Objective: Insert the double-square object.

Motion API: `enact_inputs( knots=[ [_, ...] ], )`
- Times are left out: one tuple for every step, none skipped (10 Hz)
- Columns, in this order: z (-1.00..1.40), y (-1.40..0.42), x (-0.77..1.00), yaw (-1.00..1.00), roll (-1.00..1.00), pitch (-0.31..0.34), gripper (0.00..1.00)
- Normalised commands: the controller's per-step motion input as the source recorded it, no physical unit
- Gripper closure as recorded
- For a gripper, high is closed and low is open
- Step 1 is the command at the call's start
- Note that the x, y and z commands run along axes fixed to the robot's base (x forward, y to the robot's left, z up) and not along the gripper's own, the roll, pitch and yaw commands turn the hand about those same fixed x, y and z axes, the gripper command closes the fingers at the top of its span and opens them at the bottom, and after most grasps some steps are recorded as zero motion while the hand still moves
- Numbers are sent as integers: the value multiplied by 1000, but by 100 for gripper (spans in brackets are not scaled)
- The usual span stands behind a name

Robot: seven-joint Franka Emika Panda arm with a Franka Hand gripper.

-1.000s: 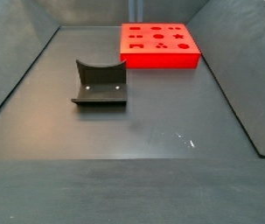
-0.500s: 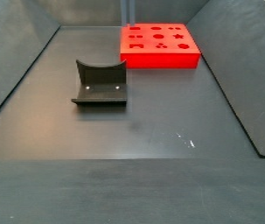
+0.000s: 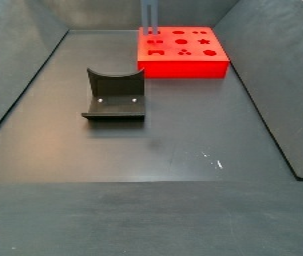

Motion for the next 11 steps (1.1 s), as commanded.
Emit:
enact_inputs(
  knots=[
    [-171, -6, -31, 0, 26, -34, 100],
    [-166, -26, -34, 0, 34, -36, 100],
    [-197, -26, -46, 0, 43, -37, 100],
    [-209, -29, -49, 0, 47, -40, 100],
    [-211, -31, -40, 0, 53, -41, 100],
    [-223, -17, -31, 0, 41, -43, 100],
    [-231, -9, -6, 0, 41, -37, 100],
    [-240, 0, 0, 0, 51, -33, 100],
    [-243, 0, 0, 0, 60, -20, 100],
    [-186, 14, -77, 0, 0, -33, 100],
    [-140, 0, -111, 0, 0, -59, 100]
  ],
)
